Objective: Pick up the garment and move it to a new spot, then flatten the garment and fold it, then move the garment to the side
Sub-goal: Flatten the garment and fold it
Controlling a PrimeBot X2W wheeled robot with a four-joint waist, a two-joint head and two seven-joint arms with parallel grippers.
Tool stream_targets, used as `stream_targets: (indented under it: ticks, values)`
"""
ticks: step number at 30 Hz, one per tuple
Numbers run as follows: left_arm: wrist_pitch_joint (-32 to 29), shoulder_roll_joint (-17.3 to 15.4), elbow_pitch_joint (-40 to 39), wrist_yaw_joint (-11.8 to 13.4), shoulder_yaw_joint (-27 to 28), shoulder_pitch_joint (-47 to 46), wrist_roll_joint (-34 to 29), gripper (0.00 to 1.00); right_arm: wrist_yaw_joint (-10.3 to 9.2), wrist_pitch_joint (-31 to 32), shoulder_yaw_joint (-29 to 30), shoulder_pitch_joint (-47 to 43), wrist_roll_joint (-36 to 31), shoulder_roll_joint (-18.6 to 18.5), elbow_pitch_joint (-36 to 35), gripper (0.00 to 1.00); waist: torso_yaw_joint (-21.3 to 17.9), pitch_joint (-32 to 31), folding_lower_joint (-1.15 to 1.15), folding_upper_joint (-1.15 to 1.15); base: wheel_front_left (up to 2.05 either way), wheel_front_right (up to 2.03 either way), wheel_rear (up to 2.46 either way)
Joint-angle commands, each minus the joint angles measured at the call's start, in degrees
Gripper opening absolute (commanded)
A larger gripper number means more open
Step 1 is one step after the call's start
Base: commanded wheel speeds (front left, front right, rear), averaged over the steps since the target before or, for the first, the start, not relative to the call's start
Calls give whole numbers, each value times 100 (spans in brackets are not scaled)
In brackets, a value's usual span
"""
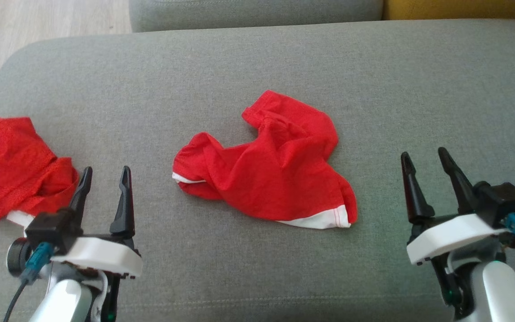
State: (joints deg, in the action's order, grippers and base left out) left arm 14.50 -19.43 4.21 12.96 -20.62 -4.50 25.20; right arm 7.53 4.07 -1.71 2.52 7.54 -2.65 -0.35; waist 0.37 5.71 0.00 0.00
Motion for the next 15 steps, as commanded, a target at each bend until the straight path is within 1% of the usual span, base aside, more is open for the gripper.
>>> stream_targets:
  ticks: [1,4,8,12,15]
  values:
    - [49,-162,-176,29,252,-154,-49,100,-4,28,-184,120,-14,-22,-237,100,0,11,0,0,0,0,0]
    - [45,-166,-176,19,235,-196,-46,100,-4,150,-444,173,-83,-22,-170,100,21,51,0,0,0,0,0]
    - [30,-150,-169,-16,194,-307,-42,100,-4,401,-1163,269,-283,-22,79,100,97,165,0,0,0,0,0]
    - [30,-104,-126,-69,134,-430,-42,100,-4,527,-1922,446,-451,-49,533,100,222,316,0,0,0,0,0]
    - [33,-55,-90,-111,92,-525,-49,100,-4,502,-2301,650,-519,-124,958,100,339,431,0,0,0,0,0]
